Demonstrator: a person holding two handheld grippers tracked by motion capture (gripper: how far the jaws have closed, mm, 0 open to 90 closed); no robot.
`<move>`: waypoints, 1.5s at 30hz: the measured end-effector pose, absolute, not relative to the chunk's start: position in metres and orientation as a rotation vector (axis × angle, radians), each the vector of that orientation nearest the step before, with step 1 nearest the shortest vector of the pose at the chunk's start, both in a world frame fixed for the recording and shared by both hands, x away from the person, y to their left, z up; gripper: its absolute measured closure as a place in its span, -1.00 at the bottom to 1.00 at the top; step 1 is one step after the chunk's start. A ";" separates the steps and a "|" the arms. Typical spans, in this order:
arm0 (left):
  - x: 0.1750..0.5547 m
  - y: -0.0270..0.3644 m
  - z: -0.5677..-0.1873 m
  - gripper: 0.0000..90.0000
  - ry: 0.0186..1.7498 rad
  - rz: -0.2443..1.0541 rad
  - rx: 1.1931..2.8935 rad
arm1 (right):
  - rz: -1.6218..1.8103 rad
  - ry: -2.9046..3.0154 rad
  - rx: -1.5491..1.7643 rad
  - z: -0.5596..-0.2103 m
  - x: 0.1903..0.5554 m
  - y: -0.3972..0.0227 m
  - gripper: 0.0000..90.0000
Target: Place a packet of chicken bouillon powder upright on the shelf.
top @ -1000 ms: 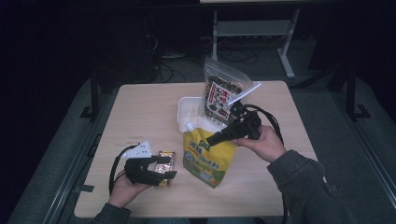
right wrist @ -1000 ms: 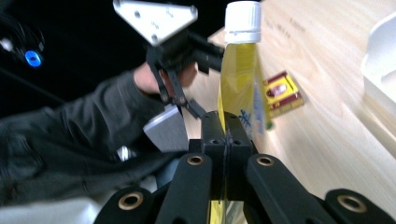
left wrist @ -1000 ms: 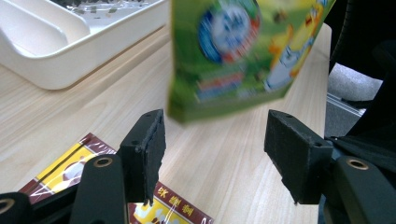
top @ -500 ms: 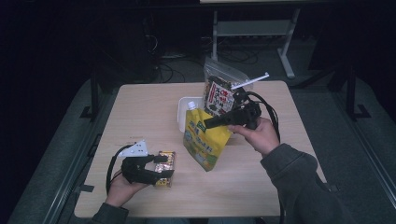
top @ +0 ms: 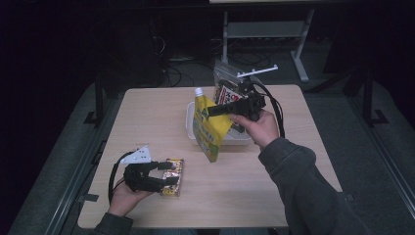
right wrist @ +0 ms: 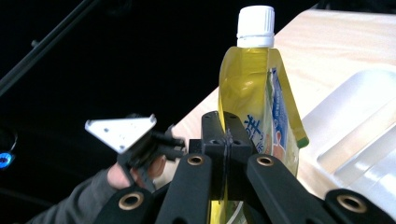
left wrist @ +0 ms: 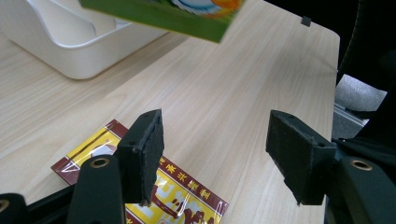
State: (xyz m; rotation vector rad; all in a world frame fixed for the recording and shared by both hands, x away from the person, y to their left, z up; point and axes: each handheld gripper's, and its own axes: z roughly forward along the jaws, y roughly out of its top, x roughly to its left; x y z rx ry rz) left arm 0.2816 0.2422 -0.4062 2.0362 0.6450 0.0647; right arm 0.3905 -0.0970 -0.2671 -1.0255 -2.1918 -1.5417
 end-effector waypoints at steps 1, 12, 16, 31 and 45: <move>0.282 0.243 -0.407 -0.19 0.648 0.066 2.037 | -1.552 -2.182 -1.033 -0.267 0.393 -0.097 0.99; 0.283 0.247 -0.409 -0.20 0.662 0.065 2.040 | -1.608 -2.122 -1.165 -0.269 0.416 -0.085 0.99; 0.284 0.248 -0.410 -0.22 0.671 0.075 2.039 | -1.623 -2.104 -1.191 -0.269 0.420 -0.083 0.99; 0.286 0.250 -0.413 -0.27 0.686 0.068 2.044 | -1.684 -2.085 -1.322 -0.275 0.446 -0.078 0.99; 0.286 0.250 -0.411 -0.27 0.682 0.069 2.036 | -1.696 -2.112 -1.381 -0.277 0.459 -0.063 0.99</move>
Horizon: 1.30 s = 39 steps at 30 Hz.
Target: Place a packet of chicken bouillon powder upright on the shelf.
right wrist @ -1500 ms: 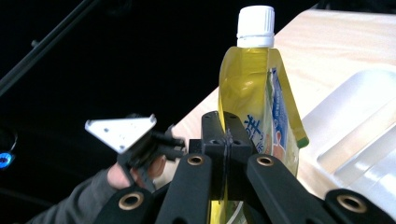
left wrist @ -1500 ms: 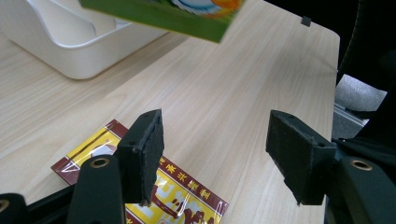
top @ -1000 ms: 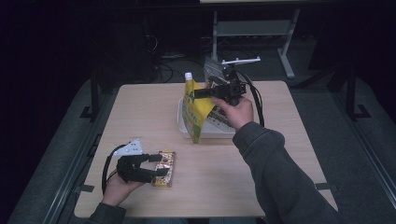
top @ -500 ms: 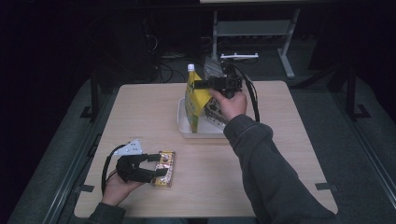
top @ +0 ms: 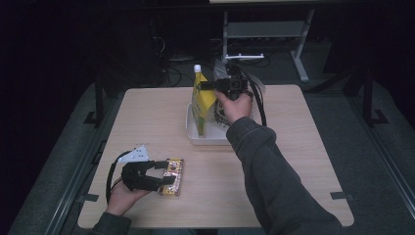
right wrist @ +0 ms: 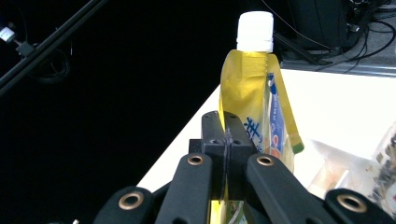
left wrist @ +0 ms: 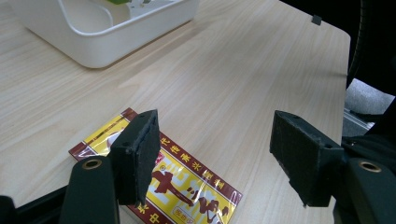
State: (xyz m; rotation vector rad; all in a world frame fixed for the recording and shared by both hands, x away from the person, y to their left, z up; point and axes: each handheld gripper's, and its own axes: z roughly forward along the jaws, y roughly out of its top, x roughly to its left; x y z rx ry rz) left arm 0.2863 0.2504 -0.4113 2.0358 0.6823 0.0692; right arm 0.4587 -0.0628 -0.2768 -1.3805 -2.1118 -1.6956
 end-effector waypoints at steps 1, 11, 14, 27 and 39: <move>0.286 0.250 -0.411 -0.27 0.681 0.069 2.036 | -1.698 -2.108 -1.378 -0.277 0.460 -0.062 0.99; 0.286 0.252 -0.411 -0.27 0.683 0.071 2.031 | -1.697 -2.089 -1.395 -0.284 0.465 -0.052 0.99; 0.286 0.253 -0.411 -0.27 0.685 0.074 2.030 | -1.702 -2.085 -1.400 -0.286 0.467 -0.049 0.98; 0.287 0.254 -0.410 -0.27 0.688 0.070 2.030 | -1.684 -2.141 -1.404 -0.298 0.469 -0.029 0.98; 0.287 0.253 -0.412 -0.27 0.698 0.077 2.050 | -1.658 -2.142 -1.451 -0.313 0.472 -0.020 0.98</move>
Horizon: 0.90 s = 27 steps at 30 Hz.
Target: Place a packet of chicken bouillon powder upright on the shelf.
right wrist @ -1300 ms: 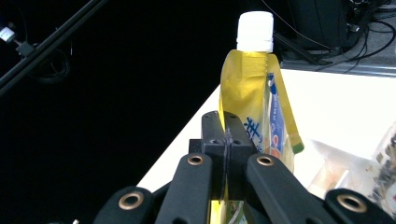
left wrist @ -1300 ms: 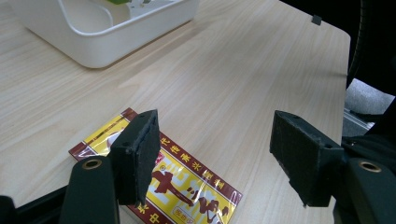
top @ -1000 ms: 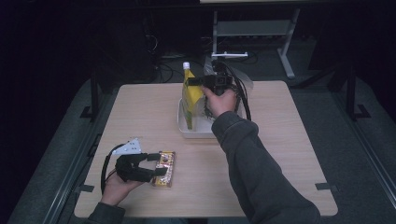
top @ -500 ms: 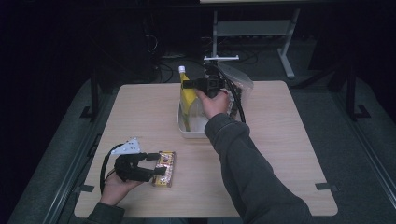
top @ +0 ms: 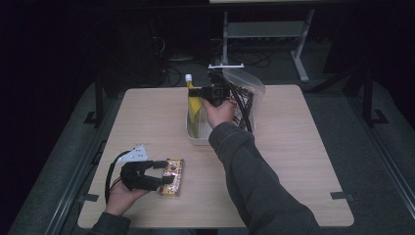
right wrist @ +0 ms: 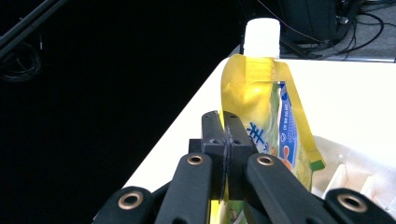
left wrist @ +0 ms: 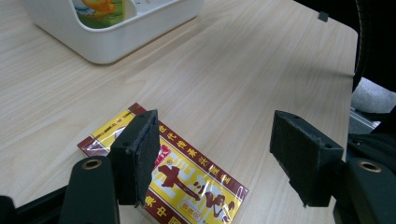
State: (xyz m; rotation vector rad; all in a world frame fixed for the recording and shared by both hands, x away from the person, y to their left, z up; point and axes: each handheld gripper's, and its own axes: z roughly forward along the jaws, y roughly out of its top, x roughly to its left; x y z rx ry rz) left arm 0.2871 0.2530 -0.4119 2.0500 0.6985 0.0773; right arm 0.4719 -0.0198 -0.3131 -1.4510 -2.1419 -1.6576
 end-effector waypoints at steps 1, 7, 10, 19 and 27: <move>0.287 0.253 -0.412 -0.28 0.699 0.079 2.051 | -1.656 -2.139 -1.459 -0.315 0.472 -0.019 0.98; 0.287 0.253 -0.412 -0.28 0.701 0.082 2.055 | -1.636 -2.146 -1.485 -0.321 0.474 -0.017 0.97; 0.287 0.253 -0.413 -0.28 0.702 0.083 2.053 | -1.626 -2.155 -1.487 -0.323 0.475 -0.016 0.96; 0.287 0.252 -0.414 -0.32 0.715 0.093 2.064 | -1.621 -2.137 -1.477 -0.323 0.477 -0.018 0.85; 0.287 0.249 -0.416 -0.42 0.724 0.109 2.073 | -1.599 -2.156 -1.452 -0.317 0.474 -0.025 0.72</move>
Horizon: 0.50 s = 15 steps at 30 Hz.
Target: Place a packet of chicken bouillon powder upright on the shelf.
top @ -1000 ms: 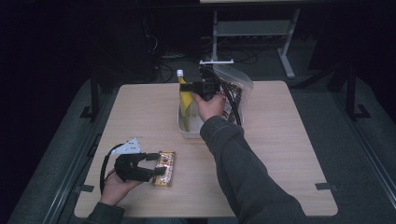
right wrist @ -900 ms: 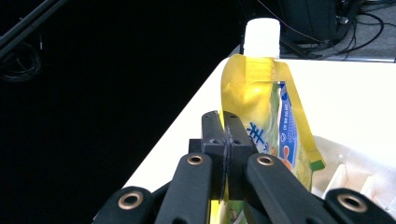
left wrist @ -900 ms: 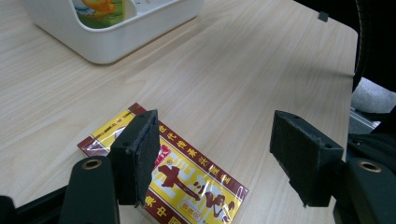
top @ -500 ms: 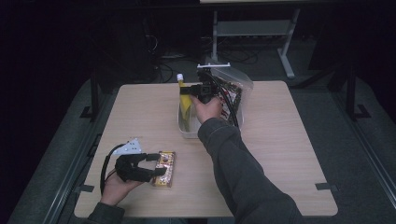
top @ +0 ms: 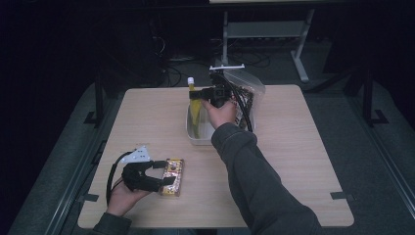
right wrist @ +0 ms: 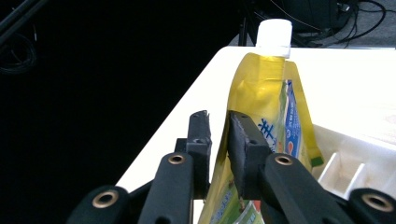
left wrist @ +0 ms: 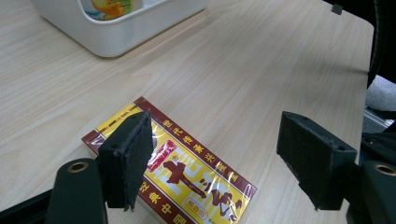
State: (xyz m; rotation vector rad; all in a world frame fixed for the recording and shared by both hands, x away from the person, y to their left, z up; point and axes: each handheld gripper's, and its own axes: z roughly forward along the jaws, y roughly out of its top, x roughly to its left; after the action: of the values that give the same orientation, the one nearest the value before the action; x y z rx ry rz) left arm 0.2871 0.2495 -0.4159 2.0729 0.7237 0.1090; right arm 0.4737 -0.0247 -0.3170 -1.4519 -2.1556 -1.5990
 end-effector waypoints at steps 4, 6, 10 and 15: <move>0.286 0.249 -0.417 -0.42 0.736 0.132 2.071 | -1.582 -2.164 -1.437 -0.314 0.471 -0.027 0.66; 0.286 0.249 -0.418 -0.44 0.739 0.138 2.080 | -1.579 -2.165 -1.431 -0.312 0.469 -0.029 0.64; 0.285 0.248 -0.420 -0.47 0.756 0.146 2.080 | -1.579 -2.164 -1.411 -0.308 0.466 -0.033 0.57; 0.285 0.249 -0.421 -0.49 0.778 0.163 2.086 | -1.587 -2.149 -1.378 -0.304 0.460 -0.040 0.55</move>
State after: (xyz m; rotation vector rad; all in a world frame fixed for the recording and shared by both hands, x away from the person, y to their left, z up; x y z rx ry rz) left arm 0.2852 0.2487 -0.4215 2.0865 0.7784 0.1626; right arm 0.4599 -0.0404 -0.3045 -1.3780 -2.1490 -1.5869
